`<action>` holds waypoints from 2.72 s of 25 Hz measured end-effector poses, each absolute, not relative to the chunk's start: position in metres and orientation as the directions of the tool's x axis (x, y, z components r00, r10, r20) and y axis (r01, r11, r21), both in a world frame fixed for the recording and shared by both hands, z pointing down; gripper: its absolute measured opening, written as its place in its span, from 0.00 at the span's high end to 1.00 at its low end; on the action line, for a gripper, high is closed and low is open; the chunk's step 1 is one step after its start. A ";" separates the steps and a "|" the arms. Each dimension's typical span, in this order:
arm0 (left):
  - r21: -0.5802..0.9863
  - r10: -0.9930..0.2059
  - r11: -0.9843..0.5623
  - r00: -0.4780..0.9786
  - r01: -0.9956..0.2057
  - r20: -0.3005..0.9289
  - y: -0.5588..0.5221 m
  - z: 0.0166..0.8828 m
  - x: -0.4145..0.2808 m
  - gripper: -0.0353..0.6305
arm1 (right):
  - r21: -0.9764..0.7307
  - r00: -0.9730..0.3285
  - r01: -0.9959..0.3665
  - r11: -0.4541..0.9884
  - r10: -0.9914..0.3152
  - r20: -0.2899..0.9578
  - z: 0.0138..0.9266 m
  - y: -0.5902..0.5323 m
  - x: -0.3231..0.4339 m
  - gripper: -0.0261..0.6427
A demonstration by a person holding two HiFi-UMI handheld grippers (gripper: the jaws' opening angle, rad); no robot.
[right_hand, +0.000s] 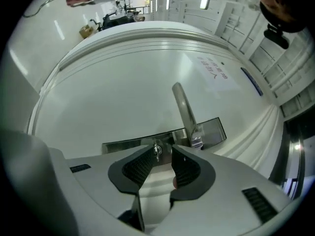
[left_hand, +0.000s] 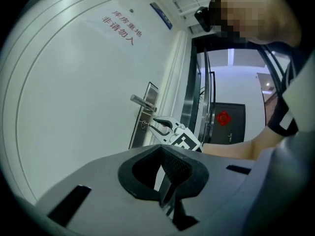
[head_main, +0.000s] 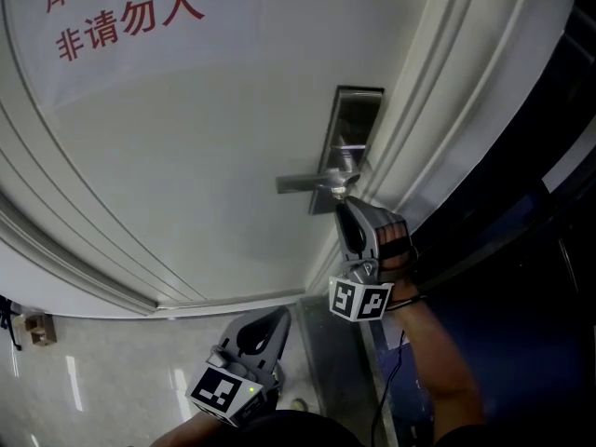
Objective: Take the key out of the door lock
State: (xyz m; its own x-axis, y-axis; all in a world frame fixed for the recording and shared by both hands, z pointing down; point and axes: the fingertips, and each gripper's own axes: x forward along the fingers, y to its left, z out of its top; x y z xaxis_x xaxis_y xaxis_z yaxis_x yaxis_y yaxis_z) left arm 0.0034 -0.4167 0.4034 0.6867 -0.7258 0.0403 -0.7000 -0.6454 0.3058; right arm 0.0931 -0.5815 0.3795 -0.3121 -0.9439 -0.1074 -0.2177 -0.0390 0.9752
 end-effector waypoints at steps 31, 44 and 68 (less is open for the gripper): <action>0.345 -0.728 -0.626 0.682 -0.699 0.062 -0.438 0.419 -0.008 0.94 | 0.984 -0.241 -0.110 -0.141 -0.957 -0.164 0.390 -0.619 0.088 0.92; 0.356 -0.735 -0.616 0.675 -0.703 0.061 -0.436 0.421 -0.010 0.94 | 0.986 -0.228 -0.082 -0.143 -0.961 -0.158 0.390 -0.617 0.089 0.92; 0.391 -0.737 -0.603 0.673 -0.695 0.059 -0.433 0.429 -0.008 0.94 | 0.988 -0.242 -0.031 -0.149 -0.958 -0.152 0.392 -0.604 0.090 0.93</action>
State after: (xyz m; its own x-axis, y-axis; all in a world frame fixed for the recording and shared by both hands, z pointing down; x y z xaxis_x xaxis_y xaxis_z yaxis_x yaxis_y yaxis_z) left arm -0.0075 -0.4327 0.4286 0.6731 -0.7372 0.0588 -0.6949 -0.6033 0.3914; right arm 0.0902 -0.6038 0.3915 -0.2417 -0.9584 -0.1517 -0.0312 -0.1486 0.9884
